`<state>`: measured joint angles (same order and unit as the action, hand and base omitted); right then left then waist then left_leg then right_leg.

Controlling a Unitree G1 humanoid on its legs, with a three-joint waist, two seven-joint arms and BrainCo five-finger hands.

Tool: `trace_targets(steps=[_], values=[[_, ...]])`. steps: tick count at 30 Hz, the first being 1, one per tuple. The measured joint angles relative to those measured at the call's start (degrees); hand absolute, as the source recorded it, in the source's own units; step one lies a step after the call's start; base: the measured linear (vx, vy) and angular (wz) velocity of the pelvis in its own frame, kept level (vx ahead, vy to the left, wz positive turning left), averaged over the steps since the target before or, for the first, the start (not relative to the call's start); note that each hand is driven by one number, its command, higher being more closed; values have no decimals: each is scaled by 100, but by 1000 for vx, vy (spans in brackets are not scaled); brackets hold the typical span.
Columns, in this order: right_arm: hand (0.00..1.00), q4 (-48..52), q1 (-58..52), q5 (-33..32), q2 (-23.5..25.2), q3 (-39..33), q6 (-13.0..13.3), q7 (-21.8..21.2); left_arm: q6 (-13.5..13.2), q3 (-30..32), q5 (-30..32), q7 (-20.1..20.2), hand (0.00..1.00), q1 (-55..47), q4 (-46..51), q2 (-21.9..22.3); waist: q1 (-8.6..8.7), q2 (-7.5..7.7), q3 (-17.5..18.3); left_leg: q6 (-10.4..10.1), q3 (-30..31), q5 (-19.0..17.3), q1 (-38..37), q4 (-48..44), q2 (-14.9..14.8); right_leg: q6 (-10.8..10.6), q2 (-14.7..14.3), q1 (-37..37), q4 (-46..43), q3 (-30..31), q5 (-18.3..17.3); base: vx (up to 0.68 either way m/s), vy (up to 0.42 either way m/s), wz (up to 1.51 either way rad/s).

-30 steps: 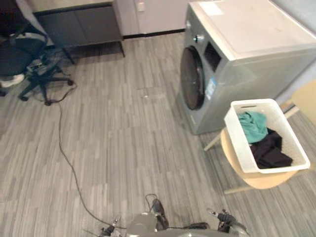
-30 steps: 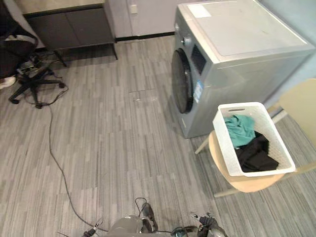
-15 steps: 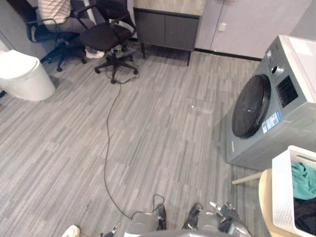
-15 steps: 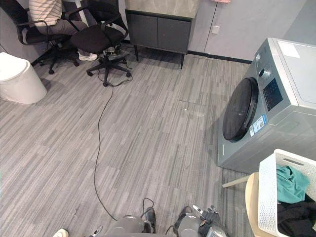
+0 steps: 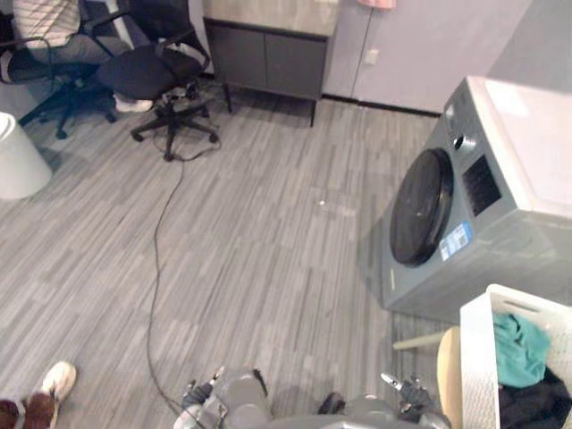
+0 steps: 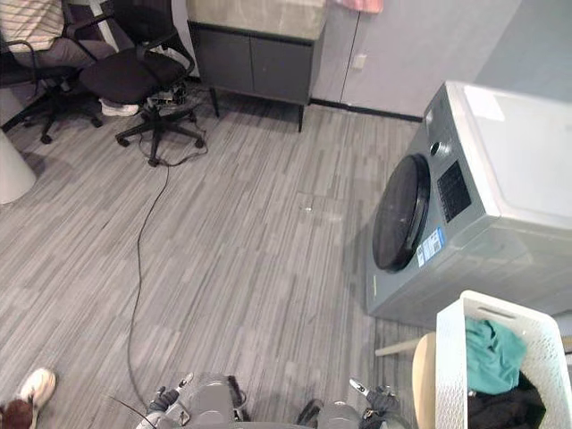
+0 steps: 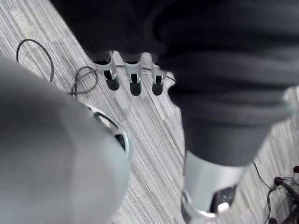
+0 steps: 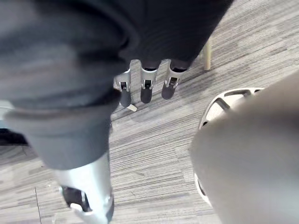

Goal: Pick up the laundry basket with both hands and put the clothes into the washing machine.

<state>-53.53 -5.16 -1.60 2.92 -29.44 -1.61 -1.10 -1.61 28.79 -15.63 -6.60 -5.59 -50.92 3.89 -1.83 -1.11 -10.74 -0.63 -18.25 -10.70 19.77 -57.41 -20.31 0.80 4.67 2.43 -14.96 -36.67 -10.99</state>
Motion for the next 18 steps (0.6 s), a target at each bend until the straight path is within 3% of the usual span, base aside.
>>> trace_targets(steps=[1,2,3,5,6,7,8,9,10,11,13,14,16,18], values=[[0,-82,23,-1,-36,85,1,13,8,-50,-17,-1,0,32,14,-2,-60,43,-27,5,10,-277,147,467,29,-2,4,11,127,82,1,198,41,-26],[0,-140,64,0,-81,129,6,16,4,-120,-48,-4,0,27,64,-21,-86,47,-29,16,32,-335,320,1053,72,-30,34,26,235,148,9,255,104,-32],[0,-181,93,0,-88,136,-4,26,1,-114,-86,-5,0,28,91,-41,-92,72,-45,-16,102,-313,442,1524,134,-70,87,48,273,221,-15,291,182,-35],[0,-179,102,-9,-87,316,19,101,-5,-66,-160,-26,0,33,97,-101,-103,160,-106,-277,162,-96,550,2576,282,-308,293,185,263,363,-98,295,240,-32],[0,-180,75,-6,-93,367,23,110,-6,16,-164,-64,0,12,91,-81,-114,168,-108,-413,203,136,530,3160,366,-469,394,272,216,439,-164,285,261,-37],[0,-179,36,-6,-142,355,38,113,-9,69,-171,-124,0,-65,77,-4,-180,72,-68,-320,242,677,351,3996,413,-726,452,351,60,574,-295,371,357,-63],[0,-242,18,2,-183,357,37,135,-26,62,-201,-123,0,-125,26,70,-278,32,-7,-228,355,1474,234,3975,450,-929,525,403,-88,743,-427,407,330,-50],[0,-384,69,-4,-64,360,38,146,-35,75,-275,-133,0,-130,20,-99,-314,297,0,-133,321,1183,264,3678,647,-885,732,471,-93,919,-502,420,281,-25],[0,-416,76,-2,26,354,35,134,-45,60,-278,-129,0,-116,23,-161,-312,409,11,-92,316,1020,308,3518,739,-855,826,470,-112,998,-491,449,212,14],[0,-427,69,7,84,346,32,135,-93,57,-301,-123,0,-103,42,-192,-319,568,76,-32,335,599,416,3021,850,-988,998,494,-296,1142,-392,539,288,19],[0,-531,95,13,34,339,20,91,-107,43,-397,-126,0,-135,-51,-208,-335,577,70,83,185,-27,202,2430,978,-1066,1498,374,-1410,1457,-265,523,291,2],[0,-564,165,28,-34,343,73,88,-106,-1,-397,-124,0,-216,-89,-206,-331,527,67,146,41,-262,-35,2317,1018,-907,1811,38,-2336,1620,138,325,157,-22],[0,-590,383,109,-113,353,106,73,-100,-115,-394,-127,0,-336,-94,-229,-264,407,26,216,-150,-423,-460,2459,1012,-855,2101,-509,-3544,1646,557,392,170,-42],[0,-597,588,178,-112,361,113,57,-71,-199,-392,-126,0,-381,-110,-237,-219,372,11,196,-384,-411,-993,2879,973,-517,2012,-1093,-4280,1436,193,307,41,-63]])
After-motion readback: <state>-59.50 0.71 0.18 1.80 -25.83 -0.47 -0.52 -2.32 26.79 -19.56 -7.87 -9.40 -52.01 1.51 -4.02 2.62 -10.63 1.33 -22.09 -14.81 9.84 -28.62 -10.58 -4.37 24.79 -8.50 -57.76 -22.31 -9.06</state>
